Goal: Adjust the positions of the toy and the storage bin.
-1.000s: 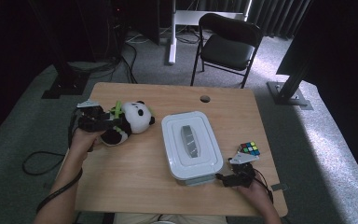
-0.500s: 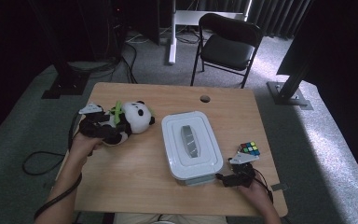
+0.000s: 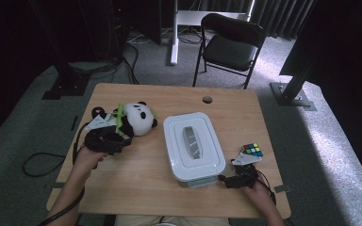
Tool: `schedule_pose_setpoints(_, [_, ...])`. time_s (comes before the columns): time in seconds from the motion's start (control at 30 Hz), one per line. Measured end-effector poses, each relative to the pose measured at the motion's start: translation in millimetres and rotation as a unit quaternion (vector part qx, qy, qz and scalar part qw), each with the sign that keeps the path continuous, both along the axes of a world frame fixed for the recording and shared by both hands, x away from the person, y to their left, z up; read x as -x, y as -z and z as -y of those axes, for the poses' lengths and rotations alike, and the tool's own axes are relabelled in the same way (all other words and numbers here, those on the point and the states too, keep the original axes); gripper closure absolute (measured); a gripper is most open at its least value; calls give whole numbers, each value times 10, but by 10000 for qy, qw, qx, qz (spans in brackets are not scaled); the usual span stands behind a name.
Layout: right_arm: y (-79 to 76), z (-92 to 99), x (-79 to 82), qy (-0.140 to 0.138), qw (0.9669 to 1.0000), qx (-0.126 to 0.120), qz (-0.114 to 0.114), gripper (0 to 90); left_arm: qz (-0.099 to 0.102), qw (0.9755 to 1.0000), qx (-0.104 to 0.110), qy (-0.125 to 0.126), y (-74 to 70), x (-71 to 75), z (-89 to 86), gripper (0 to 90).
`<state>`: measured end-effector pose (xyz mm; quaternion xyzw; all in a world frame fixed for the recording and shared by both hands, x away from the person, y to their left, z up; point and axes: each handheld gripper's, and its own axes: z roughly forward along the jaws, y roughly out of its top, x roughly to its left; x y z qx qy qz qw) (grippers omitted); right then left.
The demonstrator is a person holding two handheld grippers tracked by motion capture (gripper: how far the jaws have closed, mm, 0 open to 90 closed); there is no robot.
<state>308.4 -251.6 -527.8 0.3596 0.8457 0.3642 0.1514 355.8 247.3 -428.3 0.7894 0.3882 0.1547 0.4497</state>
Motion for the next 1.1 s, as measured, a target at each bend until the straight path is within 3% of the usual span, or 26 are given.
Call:
schedule_pose_setpoints(0.23, [-1, -7, -12, 16, 10000, -9, -8, 130, -45, 9999, -51, 127, 70, 101, 87, 91])
schedule_pose_setpoints(0.6, [-2, -118, -92, -38, 10000, 11, -7, 127, -341, 9988, -152, 325, 394, 234, 171, 91])
schedule_pose_setpoints(0.97, [-5, -195, -168, -125, 9999, 13, -6, 129, -416, 9983, -283, 309, 641, 316, 158, 91])
schedule_pose_setpoints(1.1, [-5, -222, -200, -148, 9999, 24, 2, 128, -342, 9984, -312, 312, 691, 324, 167, 91])
